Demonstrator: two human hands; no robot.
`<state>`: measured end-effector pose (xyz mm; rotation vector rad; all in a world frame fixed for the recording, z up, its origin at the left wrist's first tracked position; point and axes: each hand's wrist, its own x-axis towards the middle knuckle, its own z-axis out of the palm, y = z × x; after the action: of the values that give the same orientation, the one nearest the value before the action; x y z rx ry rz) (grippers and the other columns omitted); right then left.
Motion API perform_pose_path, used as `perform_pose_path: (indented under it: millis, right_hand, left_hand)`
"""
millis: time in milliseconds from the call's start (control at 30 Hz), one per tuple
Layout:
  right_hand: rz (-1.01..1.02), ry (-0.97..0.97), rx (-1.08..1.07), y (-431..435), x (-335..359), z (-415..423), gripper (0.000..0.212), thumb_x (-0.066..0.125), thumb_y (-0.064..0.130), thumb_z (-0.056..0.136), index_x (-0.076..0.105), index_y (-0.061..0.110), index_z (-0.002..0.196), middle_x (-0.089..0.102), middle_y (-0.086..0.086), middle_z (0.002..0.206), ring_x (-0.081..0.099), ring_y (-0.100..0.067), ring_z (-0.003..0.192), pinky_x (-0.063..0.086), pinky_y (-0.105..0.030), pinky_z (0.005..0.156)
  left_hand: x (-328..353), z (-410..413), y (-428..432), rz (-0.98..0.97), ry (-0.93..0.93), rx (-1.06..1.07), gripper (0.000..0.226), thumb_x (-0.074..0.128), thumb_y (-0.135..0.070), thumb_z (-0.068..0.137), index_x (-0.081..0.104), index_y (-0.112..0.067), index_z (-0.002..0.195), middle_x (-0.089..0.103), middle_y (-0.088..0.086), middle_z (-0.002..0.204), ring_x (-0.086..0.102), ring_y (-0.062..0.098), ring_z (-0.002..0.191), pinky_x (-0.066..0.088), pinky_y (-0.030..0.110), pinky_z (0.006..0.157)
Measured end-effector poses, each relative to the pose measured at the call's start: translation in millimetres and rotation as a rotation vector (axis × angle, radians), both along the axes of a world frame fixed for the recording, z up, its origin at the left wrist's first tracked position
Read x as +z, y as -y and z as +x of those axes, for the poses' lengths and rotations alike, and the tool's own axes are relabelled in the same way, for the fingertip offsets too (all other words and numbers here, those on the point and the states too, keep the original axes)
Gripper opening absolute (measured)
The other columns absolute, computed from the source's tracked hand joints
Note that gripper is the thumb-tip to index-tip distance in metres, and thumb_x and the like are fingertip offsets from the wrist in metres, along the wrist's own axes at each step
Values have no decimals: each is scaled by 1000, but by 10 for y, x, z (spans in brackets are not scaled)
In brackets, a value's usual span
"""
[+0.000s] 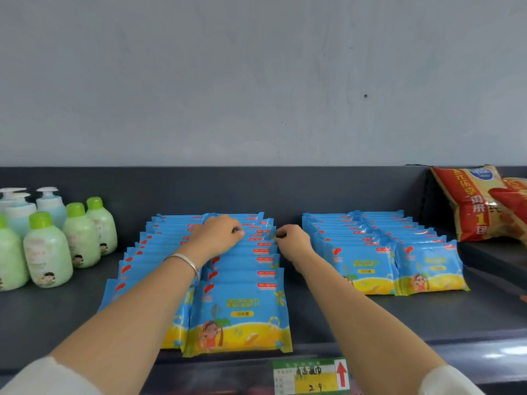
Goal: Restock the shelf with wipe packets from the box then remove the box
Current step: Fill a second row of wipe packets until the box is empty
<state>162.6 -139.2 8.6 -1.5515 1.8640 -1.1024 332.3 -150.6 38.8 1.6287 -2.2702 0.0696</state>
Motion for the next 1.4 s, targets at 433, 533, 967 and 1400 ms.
perform_pose_path:
  millis: [433,533,967,1400]
  right_hand:
    - [-42,262,2,98,-64,9,9,56,9,94,64,9,99,66,-9,102,63,-11,73,44,-16,48]
    - [-22,294,34,78,-57,-11,13,55,8,94,63,8,104,66,-9,104,65,-11,76,46,-17,50]
    - [-91,168,-78,334,70,8,41,43,6,98,45,10,139,52,-10,134,54,-23,116,46,-27,82]
    - [4,101,-138,728,173,-21,6,65,14,88,65,16,83,69,-7,94,67,-18,82,58,-37,80]
  left_hand:
    - [-77,14,70,-48,-39,-10,25,39,-33,97,61,-23,103,52,-4,111,48,13,96,38,29,73]
    - [-82,7,72,-48,-42,-20,24,39,-33,97,60,-22,103,53,-3,111,48,12,95,38,28,72]
    - [116,-10,284,-45,35,-20,33,37,-30,100,50,-26,131,46,-3,138,41,21,126,33,41,102]
    - [185,-62,649,61,66,-60,13,54,-24,94,66,-25,100,64,-6,104,58,15,95,47,35,80]
